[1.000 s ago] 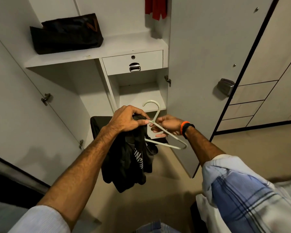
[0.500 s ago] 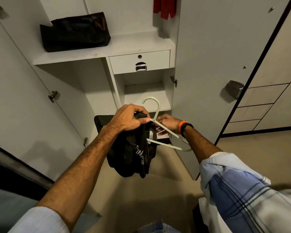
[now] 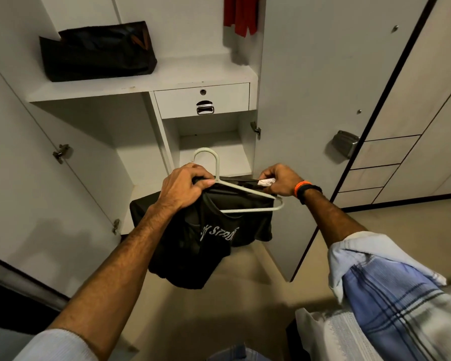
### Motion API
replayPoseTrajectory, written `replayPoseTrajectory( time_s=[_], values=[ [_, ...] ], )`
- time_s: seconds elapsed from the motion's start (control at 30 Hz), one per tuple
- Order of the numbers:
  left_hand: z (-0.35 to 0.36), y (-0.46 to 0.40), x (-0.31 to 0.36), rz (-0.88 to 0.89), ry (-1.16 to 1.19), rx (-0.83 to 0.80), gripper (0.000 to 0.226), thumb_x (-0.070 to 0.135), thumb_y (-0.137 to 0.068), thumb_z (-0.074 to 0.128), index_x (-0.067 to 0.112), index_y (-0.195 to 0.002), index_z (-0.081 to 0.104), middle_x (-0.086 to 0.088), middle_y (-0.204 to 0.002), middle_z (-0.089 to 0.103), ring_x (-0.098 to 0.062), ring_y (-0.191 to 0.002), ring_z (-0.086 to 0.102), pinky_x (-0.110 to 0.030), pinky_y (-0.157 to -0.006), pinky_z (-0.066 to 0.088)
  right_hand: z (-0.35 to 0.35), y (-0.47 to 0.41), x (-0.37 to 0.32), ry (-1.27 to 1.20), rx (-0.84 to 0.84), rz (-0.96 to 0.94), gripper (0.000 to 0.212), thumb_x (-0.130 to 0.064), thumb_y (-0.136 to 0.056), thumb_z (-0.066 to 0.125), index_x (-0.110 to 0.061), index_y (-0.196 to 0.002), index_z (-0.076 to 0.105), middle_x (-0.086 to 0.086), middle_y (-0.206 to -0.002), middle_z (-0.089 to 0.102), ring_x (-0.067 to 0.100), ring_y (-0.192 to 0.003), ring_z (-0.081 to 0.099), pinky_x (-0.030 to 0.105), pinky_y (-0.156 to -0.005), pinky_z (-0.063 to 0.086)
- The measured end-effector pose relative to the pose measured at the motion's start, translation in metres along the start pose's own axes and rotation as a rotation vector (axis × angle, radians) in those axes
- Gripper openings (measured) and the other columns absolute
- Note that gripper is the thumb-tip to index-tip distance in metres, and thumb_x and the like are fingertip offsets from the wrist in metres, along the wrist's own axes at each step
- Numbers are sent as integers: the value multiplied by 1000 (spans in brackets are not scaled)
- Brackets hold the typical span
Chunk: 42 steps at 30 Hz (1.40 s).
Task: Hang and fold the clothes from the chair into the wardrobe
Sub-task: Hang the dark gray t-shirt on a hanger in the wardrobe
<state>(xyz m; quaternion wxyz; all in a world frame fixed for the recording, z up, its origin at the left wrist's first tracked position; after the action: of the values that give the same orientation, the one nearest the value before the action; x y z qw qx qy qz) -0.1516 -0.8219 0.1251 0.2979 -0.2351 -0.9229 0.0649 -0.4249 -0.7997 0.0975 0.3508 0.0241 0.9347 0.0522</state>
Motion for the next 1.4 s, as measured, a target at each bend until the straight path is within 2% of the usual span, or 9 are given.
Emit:
replayPoseTrajectory(
  time_s=[0.13, 0.23, 0.33, 0.7, 0.8, 0.93, 1.1, 1.23, 1.4],
  values=[
    [0, -2, 2, -15, 2, 77, 13, 37, -87, 69, 33, -98, 75, 14, -110, 67, -12, -104, 60, -42, -92, 51, 0, -3, 11, 193, 154, 97, 21, 4, -78, 67, -16, -82, 68, 8, -89, 66, 26, -92, 61, 32, -77, 51],
    [-3, -2, 0, -24, -24, 118, 13, 35, -86, 70, 30, -97, 76, 11, -113, 66, -14, -104, 60, -40, -91, 51, -3, 0, 17, 171, 248, 136, 18, 3, -78, 69, -11, -89, 70, 12, -95, 70, 27, -95, 63, 36, -84, 54],
    [-4, 0, 0, -51, -70, 179, 14, 35, -87, 70, 28, -98, 76, 8, -117, 64, -15, -108, 58, -34, -90, 48, -2, 1, 14, 149, 297, 147, 17, -1, -79, 69, -10, -93, 69, 11, -94, 69, 27, -92, 62, 32, -77, 50],
    [-4, 7, 1, -191, -128, 367, 21, 34, -86, 72, 19, -101, 76, 4, -127, 53, -17, -100, 59, -30, -78, 43, 13, -8, -10, 288, 211, 146, 29, -11, -86, 72, -7, -114, 67, 15, -110, 66, 31, -104, 62, 40, -94, 54],
    [-10, 8, -3, -237, -127, 407, 21, 33, -86, 72, 19, -101, 76, 4, -127, 52, -18, -99, 59, -29, -77, 42, 16, -5, 1, 329, 171, 152, 22, -9, -87, 69, -6, -109, 70, 14, -110, 67, 31, -105, 63, 41, -96, 53],
    [-19, 10, -18, -275, -105, 380, 22, 30, -88, 70, 17, -106, 75, 3, -121, 55, -15, -104, 57, -27, -80, 39, 14, -4, 14, 152, 161, 165, 6, -10, -85, 70, -7, -88, 74, 9, -94, 73, 25, -96, 67, 39, -95, 54],
    [-20, 12, -15, -248, -63, 369, 23, 29, -88, 70, 17, -107, 76, 2, -117, 59, -14, -110, 56, -28, -85, 40, 32, -13, -11, -56, 146, 124, 32, -38, -78, 81, -15, -97, 69, -3, -78, 67, 18, -86, 66, 32, -87, 53],
    [-18, 10, -9, -214, -16, 374, 23, 31, -87, 71, 19, -106, 76, 4, -116, 60, -13, -109, 56, -30, -88, 44, 46, -19, -29, -215, 259, 152, 46, -41, -71, 86, -15, -99, 59, -5, -77, 62, 10, -73, 59, 24, -71, 52],
    [-19, 10, -9, -214, 32, 381, 24, 32, -87, 72, 20, -107, 76, 5, -117, 61, -8, -106, 54, -27, -89, 42, 39, -16, -38, -257, 537, 145, 4, -10, -85, 63, -13, -88, 63, -3, -73, 60, 18, -80, 61, 38, -91, 55]
  ],
)
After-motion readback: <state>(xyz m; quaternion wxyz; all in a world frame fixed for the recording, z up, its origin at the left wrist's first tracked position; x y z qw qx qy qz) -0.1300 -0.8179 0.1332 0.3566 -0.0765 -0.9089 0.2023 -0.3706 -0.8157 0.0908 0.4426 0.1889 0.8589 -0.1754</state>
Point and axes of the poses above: each hand's wrist, its own y-axis away from the middle knuckle, its own z-axis out of the palm, x = y × z, the point moved 2 cm from there along -y, towards the middle knuckle
